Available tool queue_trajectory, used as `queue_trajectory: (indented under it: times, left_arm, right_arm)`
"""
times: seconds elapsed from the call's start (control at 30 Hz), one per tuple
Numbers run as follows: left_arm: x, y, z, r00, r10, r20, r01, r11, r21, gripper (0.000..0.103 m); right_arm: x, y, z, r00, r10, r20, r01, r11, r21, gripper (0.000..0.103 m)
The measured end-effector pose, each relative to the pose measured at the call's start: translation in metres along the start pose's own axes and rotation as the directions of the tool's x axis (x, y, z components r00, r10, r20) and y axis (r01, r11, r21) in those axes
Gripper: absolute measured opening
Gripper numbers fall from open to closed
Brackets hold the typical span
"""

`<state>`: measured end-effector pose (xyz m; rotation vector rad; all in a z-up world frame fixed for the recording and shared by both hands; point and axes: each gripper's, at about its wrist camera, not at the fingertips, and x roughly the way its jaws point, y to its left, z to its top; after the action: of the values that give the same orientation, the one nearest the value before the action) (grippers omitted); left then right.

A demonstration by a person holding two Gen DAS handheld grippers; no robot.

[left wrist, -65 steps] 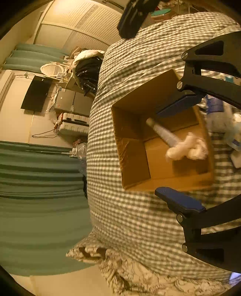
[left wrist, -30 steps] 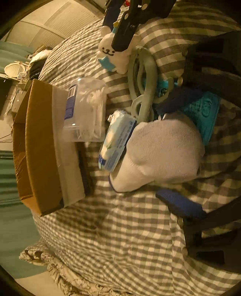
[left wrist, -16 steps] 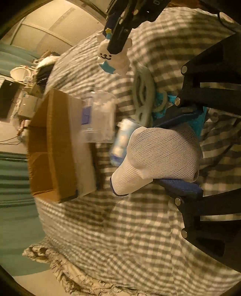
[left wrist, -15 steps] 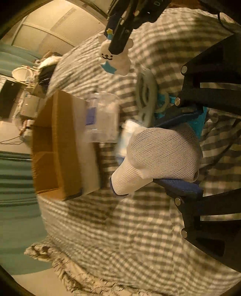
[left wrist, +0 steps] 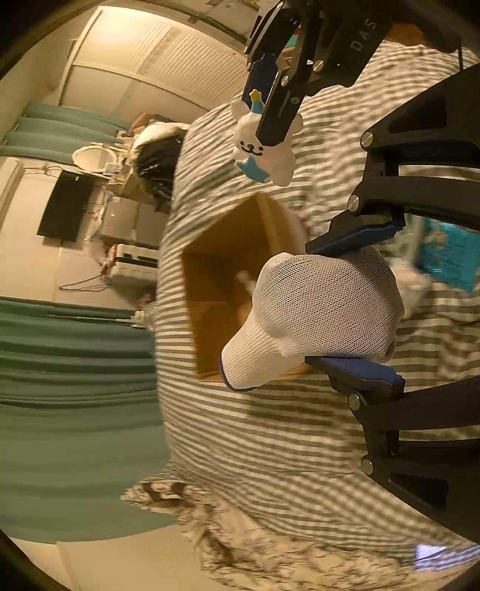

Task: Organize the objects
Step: 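Grasp the white sock with the left tool while the right tool grasps the plush toy, drop both into box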

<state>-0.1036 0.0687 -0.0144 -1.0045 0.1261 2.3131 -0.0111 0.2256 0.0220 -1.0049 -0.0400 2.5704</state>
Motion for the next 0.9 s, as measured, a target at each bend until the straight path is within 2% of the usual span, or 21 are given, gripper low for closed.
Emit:
queue_trajectory:
  times: [0.17,0.37,0.6,0.8,0.9]
  left_arm:
    - [0.026,0.002,0.043,1.0,0.015,0.021,-0.015,1.0,0.012,0.053]
    - [0.078,0.014,0.076,1.0,0.024,-0.014,-0.025,1.0,-0.007,0.053]
    - [0.13,0.017,0.081,0.997,0.034,-0.066,-0.033,0.999,0.01,0.053]
    - [0.152,0.016,0.078,0.996,0.019,-0.085,-0.018,1.0,0.018,0.053]
    - [0.152,0.013,0.076,0.996,0.026,-0.089,-0.023,0.999,0.037,0.063]
  right_arm:
    - [0.016,-0.013,0.041,0.999,0.005,0.035,-0.006,1.0,0.022,0.039]
    - [0.063,-0.028,0.07,1.0,0.016,0.019,-0.017,0.999,0.05,0.039]
    - [0.122,-0.037,0.077,0.998,0.038,-0.043,-0.035,0.996,0.081,0.039]
    - [0.148,-0.044,0.074,0.996,0.051,-0.07,-0.043,0.993,0.11,0.04]
    - [0.145,-0.047,0.075,0.997,0.048,-0.057,-0.041,0.991,0.124,0.041]
